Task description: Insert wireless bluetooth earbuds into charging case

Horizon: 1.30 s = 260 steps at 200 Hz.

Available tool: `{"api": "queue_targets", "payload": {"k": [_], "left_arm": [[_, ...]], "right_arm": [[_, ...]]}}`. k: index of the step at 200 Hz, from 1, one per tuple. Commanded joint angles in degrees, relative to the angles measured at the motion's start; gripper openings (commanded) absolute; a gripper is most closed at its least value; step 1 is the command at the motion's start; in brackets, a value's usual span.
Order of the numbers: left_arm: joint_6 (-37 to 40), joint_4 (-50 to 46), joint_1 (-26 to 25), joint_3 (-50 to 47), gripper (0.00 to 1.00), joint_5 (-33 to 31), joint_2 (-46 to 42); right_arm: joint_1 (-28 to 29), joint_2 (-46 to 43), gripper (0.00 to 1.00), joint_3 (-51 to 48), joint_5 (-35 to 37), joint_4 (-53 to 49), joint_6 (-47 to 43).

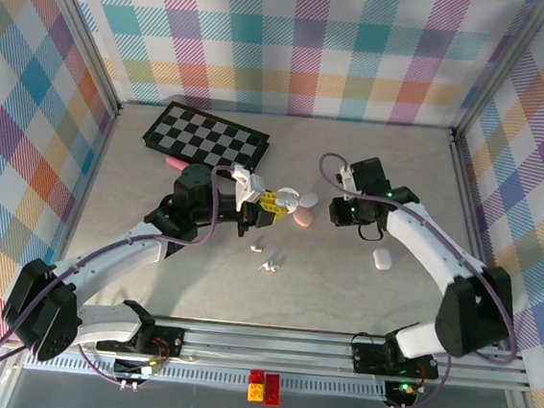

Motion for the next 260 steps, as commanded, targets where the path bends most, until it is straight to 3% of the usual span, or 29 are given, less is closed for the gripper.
{"api": "queue_targets", "payload": {"k": [1, 56, 129, 260], "left_arm": [[0.99, 4.61, 0.42, -0.89, 0.0, -1.37, 1.68], [0.97, 6.37, 1.39, 0.07, 0.0, -0.42, 6.13], [1.16, 5.46, 2.08, 0.6, 0.0, 1.46, 7.22], [-0.77, 6.12, 2.78, 1.74, 0.0, 2.69, 7.31]], "right_arm": [[1.52, -4.89, 0.17, 0.11, 1.8, 1.38, 0.59], [8.76, -8.98, 0.18, 9.27, 8.52, -5.7, -2.71], [17.41, -10.3, 0.16, 15.62, 10.55, -2.6, -7.9], [21.24, -4.97, 0.16, 17.93, 6.68, 0.43, -8.09]]}}
